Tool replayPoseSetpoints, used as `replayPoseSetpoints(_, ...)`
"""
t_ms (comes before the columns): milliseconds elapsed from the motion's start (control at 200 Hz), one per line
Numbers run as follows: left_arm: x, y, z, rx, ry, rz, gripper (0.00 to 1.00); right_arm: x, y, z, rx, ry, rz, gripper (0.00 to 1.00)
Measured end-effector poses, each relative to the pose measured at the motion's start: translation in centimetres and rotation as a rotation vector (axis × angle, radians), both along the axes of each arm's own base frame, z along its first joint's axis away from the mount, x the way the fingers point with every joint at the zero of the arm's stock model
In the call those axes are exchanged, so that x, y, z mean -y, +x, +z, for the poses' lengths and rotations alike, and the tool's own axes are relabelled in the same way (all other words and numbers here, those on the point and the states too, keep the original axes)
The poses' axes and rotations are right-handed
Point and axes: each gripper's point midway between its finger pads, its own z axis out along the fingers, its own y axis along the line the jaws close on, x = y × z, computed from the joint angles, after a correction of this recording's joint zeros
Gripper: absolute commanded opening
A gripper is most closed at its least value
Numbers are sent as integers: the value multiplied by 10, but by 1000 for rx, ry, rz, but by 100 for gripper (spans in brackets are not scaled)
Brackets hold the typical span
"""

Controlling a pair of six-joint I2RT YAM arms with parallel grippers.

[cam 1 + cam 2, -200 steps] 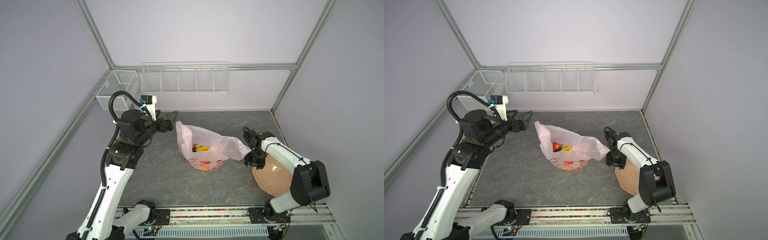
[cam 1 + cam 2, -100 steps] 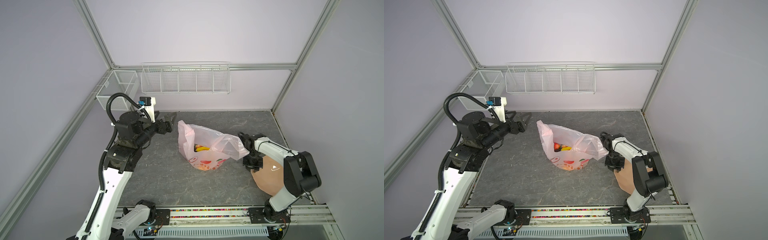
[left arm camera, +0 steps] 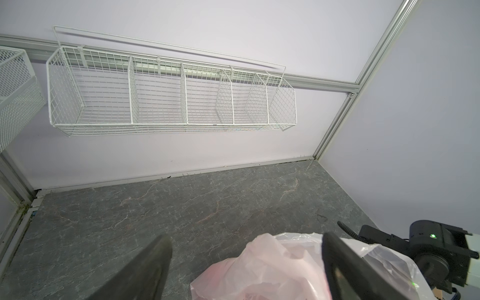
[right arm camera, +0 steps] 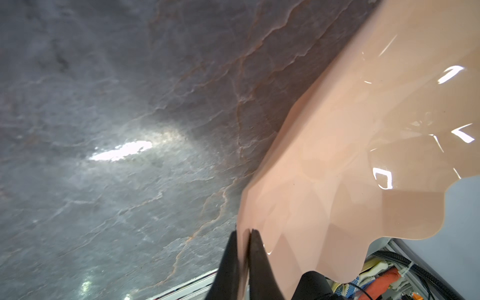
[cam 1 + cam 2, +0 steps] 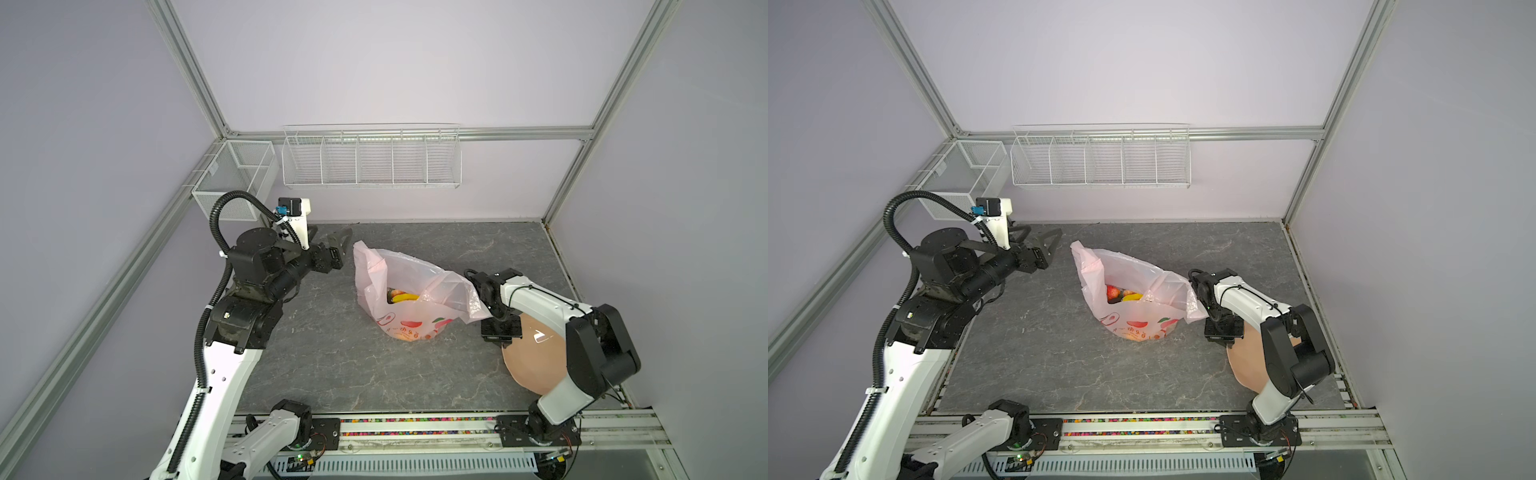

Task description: Place the fruits into the plastic bag

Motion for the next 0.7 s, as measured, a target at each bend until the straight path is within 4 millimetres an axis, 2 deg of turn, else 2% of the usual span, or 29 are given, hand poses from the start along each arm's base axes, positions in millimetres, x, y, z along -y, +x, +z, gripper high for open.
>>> replayPoseSetpoints(260, -1, -1, -7, -8, 7, 4, 90, -44, -13, 12, 43, 99, 14, 6)
replayPoseSetpoints(395, 0, -1, -10, -16, 10, 0, 90, -84, -12, 12, 41, 153, 35, 6)
replayPoseSetpoints(550, 3, -3, -12, -14, 18, -11, 90, -131, -11, 2, 15, 202, 54, 6)
replayPoseSetpoints(700, 4, -8, -10, -1, 25, -17, 90, -149, -13, -1, 3, 208, 55, 7)
